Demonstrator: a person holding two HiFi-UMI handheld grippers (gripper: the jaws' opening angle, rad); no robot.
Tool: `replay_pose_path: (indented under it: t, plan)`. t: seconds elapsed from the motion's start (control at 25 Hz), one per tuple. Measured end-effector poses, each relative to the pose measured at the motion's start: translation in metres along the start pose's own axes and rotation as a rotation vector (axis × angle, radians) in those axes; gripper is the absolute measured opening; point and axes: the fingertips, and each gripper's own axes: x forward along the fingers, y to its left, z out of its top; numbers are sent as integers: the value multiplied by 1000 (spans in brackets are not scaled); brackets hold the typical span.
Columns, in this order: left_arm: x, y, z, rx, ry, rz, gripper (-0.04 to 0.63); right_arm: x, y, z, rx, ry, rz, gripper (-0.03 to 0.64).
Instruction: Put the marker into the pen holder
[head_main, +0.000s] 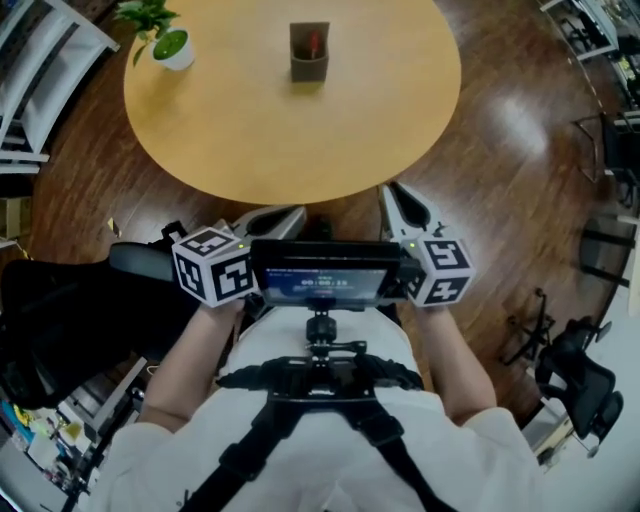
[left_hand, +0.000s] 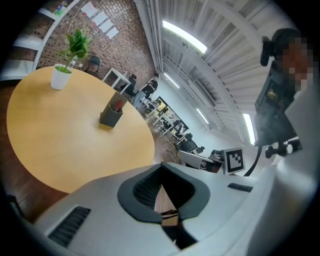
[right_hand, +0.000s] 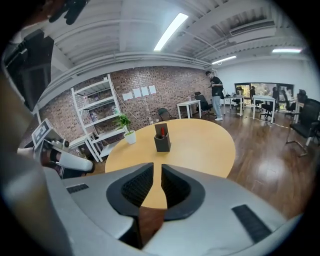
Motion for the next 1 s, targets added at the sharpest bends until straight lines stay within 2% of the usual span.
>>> replay_pose_path:
  t: [0.16, 0.48, 0.64, 0.76, 1.0]
  plan:
    - [1, -3, -14, 24, 18, -10, -6, -12, 6, -13, 8, -16, -7, 34]
    - [-24, -31, -39, 63, -55, 20, -6, -51, 21, -30, -27, -70, 28, 21]
    - [-31, -54, -86, 41, -72, 42, -6, -94, 29, -75, -19, -51, 54, 18]
    - [-21, -75, -113, 65, -97, 33, -6, -120, 20, -102, -39, -77, 65, 17]
    - [-26, -133, -201, 67, -73, 35, -6, -192, 22, -165, -26, -66, 83, 4]
